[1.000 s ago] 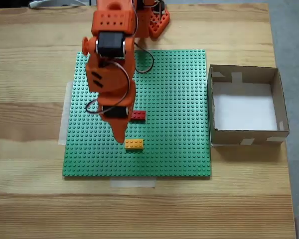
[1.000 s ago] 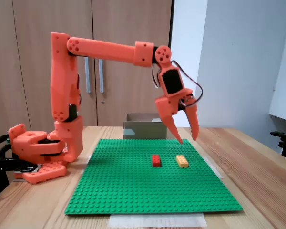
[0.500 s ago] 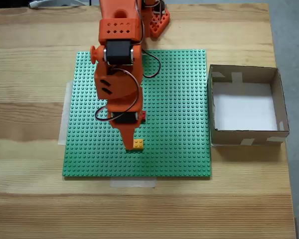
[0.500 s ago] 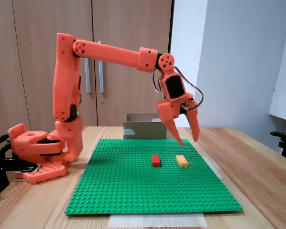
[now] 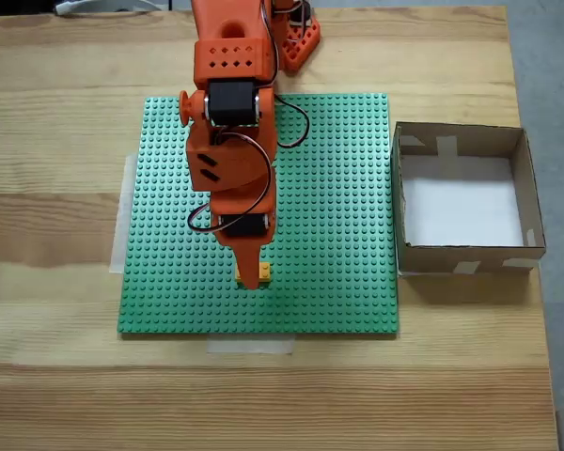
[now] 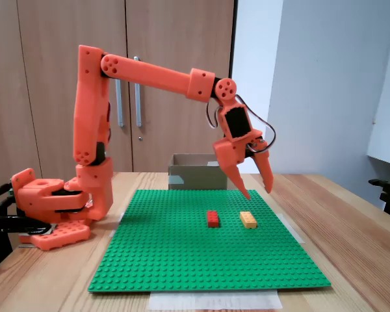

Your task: Pick the yellow lego block and put it in the box.

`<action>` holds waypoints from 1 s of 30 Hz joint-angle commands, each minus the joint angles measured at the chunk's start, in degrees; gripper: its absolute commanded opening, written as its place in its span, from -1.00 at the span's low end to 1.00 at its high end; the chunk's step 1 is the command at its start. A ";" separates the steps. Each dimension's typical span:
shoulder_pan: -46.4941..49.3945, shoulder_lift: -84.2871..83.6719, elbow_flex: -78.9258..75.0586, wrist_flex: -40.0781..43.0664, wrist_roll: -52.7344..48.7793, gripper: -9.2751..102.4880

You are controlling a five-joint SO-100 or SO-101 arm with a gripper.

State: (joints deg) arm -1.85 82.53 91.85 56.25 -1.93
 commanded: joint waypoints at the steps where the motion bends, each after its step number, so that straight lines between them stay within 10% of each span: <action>1: 0.09 -0.18 -0.62 -0.53 -0.35 -0.50; 30: 0.62 -6.59 -5.80 6.77 4.57 -0.31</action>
State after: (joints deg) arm -1.14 75.76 88.77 62.67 2.29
